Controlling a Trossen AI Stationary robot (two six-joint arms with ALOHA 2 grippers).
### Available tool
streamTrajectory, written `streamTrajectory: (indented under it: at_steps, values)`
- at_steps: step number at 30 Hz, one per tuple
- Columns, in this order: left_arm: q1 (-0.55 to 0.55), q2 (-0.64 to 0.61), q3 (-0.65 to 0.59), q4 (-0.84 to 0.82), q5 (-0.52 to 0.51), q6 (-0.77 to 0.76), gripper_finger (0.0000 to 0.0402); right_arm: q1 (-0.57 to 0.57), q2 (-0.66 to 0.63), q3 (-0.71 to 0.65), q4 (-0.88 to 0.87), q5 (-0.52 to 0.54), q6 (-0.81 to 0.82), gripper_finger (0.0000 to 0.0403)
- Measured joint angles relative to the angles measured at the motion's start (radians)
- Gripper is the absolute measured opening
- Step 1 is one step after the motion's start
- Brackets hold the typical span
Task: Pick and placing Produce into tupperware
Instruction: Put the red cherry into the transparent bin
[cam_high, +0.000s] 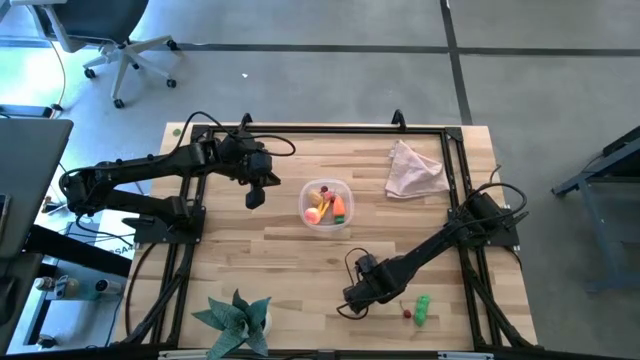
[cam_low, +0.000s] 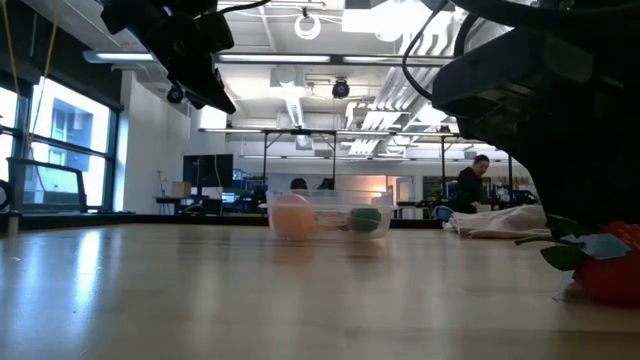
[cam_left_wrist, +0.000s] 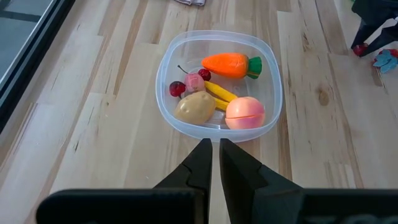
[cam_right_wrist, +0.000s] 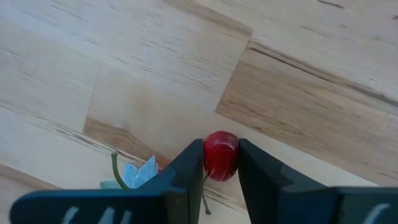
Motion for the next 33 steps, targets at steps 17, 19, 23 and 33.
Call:
streamTrajectory:
  at_steps: [17,19,23,33]
  values:
    - [0.000,0.000,0.000,0.000,0.000,0.000,0.0021,-0.002,-0.022,0.000,0.010,0.016,-0.070,0.0068]
    - [0.000,0.000,0.000,0.000,0.000,0.000,0.0021,-0.003,-0.040,0.000,0.010,0.021,-0.072,0.0068]
    - [0.000,0.000,0.000,0.000,0.000,0.000,0.0021,-0.006,-0.071,0.000,-0.003,0.021,-0.097,0.0068]
    - [0.000,0.000,0.000,0.000,0.000,0.000,0.0021,-0.050,-0.199,0.000,-0.040,0.106,-0.240,0.0068]
